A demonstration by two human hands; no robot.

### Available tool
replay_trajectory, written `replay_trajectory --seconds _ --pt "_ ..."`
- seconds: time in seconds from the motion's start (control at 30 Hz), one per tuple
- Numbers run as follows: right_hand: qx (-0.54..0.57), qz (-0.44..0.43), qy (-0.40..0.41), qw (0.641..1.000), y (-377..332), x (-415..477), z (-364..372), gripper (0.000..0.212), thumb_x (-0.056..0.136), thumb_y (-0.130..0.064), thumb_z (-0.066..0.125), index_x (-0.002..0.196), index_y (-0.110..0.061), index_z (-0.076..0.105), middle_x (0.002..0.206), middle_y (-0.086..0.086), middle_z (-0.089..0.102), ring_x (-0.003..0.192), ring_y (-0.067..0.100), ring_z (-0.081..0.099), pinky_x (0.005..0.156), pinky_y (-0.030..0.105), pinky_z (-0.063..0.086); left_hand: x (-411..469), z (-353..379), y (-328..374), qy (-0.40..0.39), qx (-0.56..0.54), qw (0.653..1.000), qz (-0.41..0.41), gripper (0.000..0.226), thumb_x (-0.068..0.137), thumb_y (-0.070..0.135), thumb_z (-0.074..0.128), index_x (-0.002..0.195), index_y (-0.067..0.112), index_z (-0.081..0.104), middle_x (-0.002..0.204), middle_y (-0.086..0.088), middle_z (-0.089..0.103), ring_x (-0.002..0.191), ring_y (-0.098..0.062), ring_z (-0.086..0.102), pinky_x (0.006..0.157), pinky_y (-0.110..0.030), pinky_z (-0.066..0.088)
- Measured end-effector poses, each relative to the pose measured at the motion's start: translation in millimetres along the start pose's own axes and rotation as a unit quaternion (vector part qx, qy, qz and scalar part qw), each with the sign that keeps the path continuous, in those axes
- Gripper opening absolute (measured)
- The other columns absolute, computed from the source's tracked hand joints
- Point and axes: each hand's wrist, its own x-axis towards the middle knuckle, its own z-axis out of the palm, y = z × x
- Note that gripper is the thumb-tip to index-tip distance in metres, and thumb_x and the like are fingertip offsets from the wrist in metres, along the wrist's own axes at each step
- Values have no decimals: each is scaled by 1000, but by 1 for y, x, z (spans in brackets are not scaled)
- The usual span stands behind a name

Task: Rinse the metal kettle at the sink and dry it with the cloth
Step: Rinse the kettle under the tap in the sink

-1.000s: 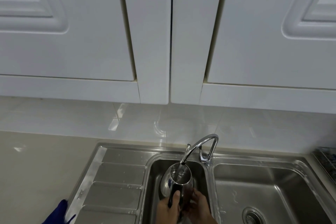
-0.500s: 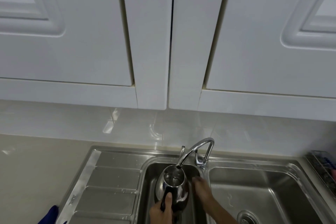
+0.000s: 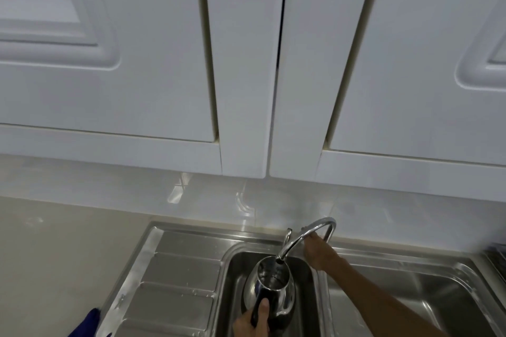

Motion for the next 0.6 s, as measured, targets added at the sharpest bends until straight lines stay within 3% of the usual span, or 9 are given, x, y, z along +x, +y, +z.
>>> replay_trajectory --seconds 0.03,0.1,0.17,0.23,0.37,0.6 --pt "5 -1 9 1000 0 0 0 58 90 -1 54 145 2 35 147 18 43 131 31 50 106 37 47 -6 -8 29 24 14 999 -29 45 88 37 74 43 36 67 29 5 46 23 -5 39 48 -19 45" --pt "-2 0 14 1000 -2 0 -1 61 89 -1 55 146 0 34 147 18 43 129 31 52 102 39 49 -8 -20 104 -30 45 997 -53 56 88 20 76 36 33 60 34 -2 52 35 -4 52 46 -11 39" --pt "-10 7 16 1000 -3 0 1 60 89 -2 54 145 -1 35 146 17 43 127 31 53 100 40 50 -4 -19 101 7 30 998 -58 51 87 31 75 38 25 65 37 -4 56 38 -4 54 50 -17 42" --pt "-10 15 26 1000 -5 -5 2 61 88 -2 55 145 -1 34 146 17 43 125 32 54 98 41 51 -8 -19 104 -23 44 997 -65 49 86 39 72 41 20 67 36 -4 55 38 -5 52 51 -20 41" --pt "-6 3 59 998 2 -15 14 70 83 -1 60 147 -3 31 149 14 36 124 31 54 95 36 54 -5 -18 104 -40 51 996 -64 59 90 22 74 33 23 58 36 -5 54 36 -6 52 48 -21 42" --pt "-6 32 85 996 -1 -46 31 75 95 -10 54 156 -4 11 164 17 13 147 32 29 118 36 32 -5 -14 96 -19 53 996 -66 60 89 22 74 32 22 57 36 -5 55 39 -14 54 53 -25 45"
